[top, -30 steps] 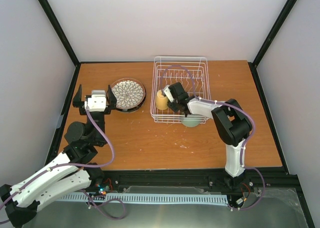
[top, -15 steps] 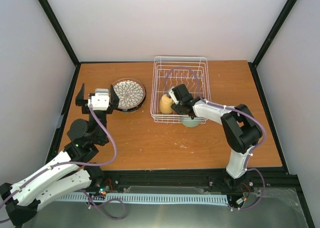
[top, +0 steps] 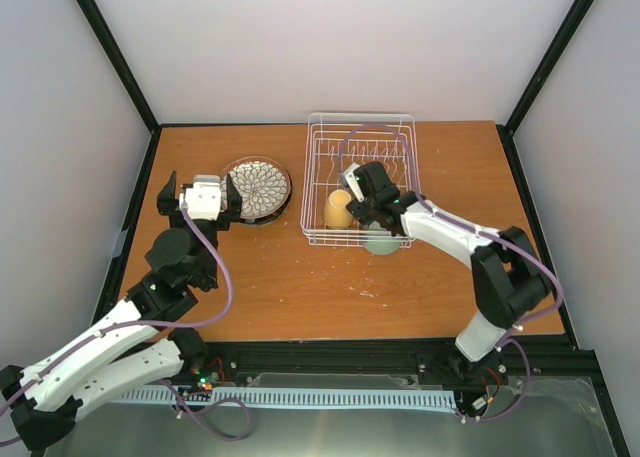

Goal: Load the mixed dishes into the dish rack

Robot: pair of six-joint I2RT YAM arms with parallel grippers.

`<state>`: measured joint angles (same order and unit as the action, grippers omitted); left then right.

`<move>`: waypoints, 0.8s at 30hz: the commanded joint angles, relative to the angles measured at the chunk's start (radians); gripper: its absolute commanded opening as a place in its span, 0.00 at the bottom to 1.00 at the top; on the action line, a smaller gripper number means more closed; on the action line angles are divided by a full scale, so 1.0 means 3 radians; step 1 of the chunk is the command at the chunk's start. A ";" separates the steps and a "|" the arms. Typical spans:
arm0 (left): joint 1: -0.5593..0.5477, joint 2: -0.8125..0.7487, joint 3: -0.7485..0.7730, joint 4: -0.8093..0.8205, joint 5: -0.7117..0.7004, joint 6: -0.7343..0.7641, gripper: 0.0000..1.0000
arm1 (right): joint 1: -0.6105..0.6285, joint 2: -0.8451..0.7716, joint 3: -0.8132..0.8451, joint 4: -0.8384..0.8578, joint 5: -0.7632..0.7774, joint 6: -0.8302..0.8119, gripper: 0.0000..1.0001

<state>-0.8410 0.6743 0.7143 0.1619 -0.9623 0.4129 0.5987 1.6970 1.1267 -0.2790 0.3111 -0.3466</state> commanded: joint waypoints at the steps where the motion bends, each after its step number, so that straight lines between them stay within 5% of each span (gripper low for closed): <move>1: 0.0206 0.0108 0.0173 -0.0401 0.0112 -0.0544 1.00 | -0.0004 -0.0454 -0.0032 0.0040 0.0031 0.0039 0.79; 9: 0.1595 0.0607 0.0555 -0.1448 0.1573 -0.1626 1.00 | -0.0011 -0.0960 -0.0145 0.0265 -0.0175 0.0095 0.89; 12: 0.2264 0.0963 0.0684 -0.1601 0.2515 -0.1802 0.98 | -0.0039 -0.1021 -0.0186 0.0433 -0.0172 0.0157 0.89; 17: 0.2907 0.1627 0.0840 -0.1644 0.3383 -0.1830 0.64 | -0.0055 -0.0904 -0.0092 0.0512 -0.0157 0.0376 0.67; 24: 0.3165 0.2707 0.1360 -0.1957 0.4176 -0.1673 0.37 | -0.0074 -0.0636 0.0156 0.0393 -0.0620 0.0703 0.64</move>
<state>0.0723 1.3632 1.0107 -0.3485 0.0788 -0.1020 0.5823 1.4796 1.1374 -0.1665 0.2146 -0.2035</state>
